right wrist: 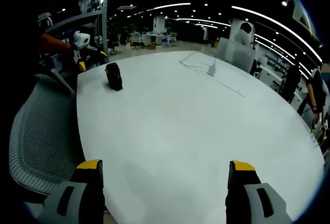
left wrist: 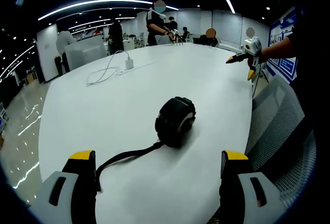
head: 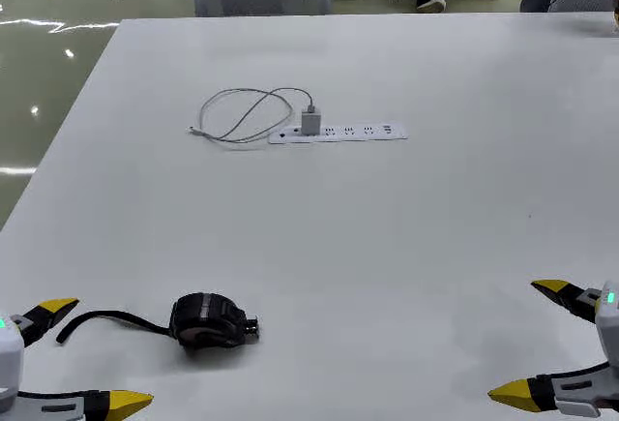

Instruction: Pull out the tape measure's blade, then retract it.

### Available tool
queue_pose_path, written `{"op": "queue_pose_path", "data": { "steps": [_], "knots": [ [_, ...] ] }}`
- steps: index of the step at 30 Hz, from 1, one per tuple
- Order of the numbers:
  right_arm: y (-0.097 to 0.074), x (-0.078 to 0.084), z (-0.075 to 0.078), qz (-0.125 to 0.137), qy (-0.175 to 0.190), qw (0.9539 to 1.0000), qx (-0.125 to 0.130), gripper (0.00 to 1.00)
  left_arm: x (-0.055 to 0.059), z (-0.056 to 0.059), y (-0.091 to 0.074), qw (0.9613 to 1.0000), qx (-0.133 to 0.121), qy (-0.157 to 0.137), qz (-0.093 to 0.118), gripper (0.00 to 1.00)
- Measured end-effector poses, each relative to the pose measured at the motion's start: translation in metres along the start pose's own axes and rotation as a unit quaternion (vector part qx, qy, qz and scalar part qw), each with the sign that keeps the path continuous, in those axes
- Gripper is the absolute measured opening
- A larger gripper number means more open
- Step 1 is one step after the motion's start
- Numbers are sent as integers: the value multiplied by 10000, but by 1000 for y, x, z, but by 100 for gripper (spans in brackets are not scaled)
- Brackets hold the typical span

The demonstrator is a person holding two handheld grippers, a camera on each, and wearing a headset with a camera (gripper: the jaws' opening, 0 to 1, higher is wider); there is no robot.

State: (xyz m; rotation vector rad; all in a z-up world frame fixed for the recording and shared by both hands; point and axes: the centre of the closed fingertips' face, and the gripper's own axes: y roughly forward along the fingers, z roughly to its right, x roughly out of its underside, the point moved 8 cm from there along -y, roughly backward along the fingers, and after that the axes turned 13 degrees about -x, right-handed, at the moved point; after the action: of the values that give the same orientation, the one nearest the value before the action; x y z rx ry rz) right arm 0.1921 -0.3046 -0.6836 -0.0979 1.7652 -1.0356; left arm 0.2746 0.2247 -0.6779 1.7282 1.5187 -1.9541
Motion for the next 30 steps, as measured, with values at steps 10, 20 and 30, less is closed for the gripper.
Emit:
{"op": "queue_pose_path", "data": {
  "steps": [10,20,30],
  "knots": [
    [-2,-3,-5,11,10,10000,22,99,0,0,0,10000,49,1,-26,99],
    [-1,-11,-4,31,-3,10000,-23,99,-7,-4,5,9991,288,244,-186,99],
    [5,-22,-3,59,-88,9999,-120,99,-24,-4,17,9940,638,819,-335,99]
  ]
}}
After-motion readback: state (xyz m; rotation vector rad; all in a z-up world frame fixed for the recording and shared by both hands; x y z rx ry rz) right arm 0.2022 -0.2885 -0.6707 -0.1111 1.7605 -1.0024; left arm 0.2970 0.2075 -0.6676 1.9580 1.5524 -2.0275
